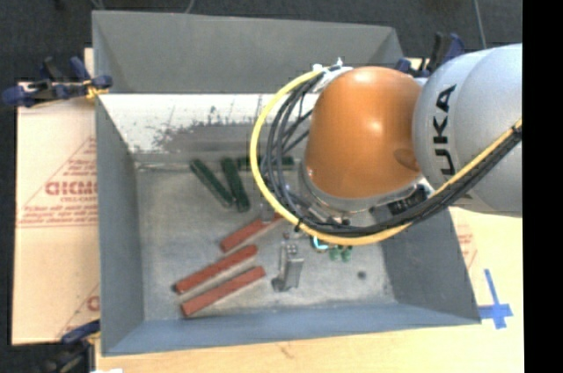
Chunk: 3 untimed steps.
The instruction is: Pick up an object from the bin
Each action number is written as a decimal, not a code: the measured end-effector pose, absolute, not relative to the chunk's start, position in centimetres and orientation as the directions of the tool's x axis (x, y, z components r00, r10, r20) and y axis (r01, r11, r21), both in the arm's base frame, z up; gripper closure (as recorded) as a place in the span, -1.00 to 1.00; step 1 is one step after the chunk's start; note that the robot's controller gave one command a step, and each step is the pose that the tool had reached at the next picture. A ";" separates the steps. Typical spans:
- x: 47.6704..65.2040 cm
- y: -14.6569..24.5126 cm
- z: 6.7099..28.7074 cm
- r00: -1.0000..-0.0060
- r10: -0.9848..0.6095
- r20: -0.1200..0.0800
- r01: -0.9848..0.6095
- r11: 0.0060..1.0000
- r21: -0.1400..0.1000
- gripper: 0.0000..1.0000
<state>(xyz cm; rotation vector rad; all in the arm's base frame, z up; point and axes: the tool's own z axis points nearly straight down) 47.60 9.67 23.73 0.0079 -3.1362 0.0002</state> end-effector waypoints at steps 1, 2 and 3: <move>47.5 10.8 12.1 -0.998 -0.055 0.005 -0.055 0.998 0.000 -1.00; 51.0 15.0 6.9 -0.953 -0.303 -0.002 -0.303 0.953 0.001 -1.00; 51.1 14.9 7.1 -0.955 -0.298 -0.005 -0.298 0.955 0.001 1.00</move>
Offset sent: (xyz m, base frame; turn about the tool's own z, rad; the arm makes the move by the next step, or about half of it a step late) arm 0.0002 0.0115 -0.1116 -0.0497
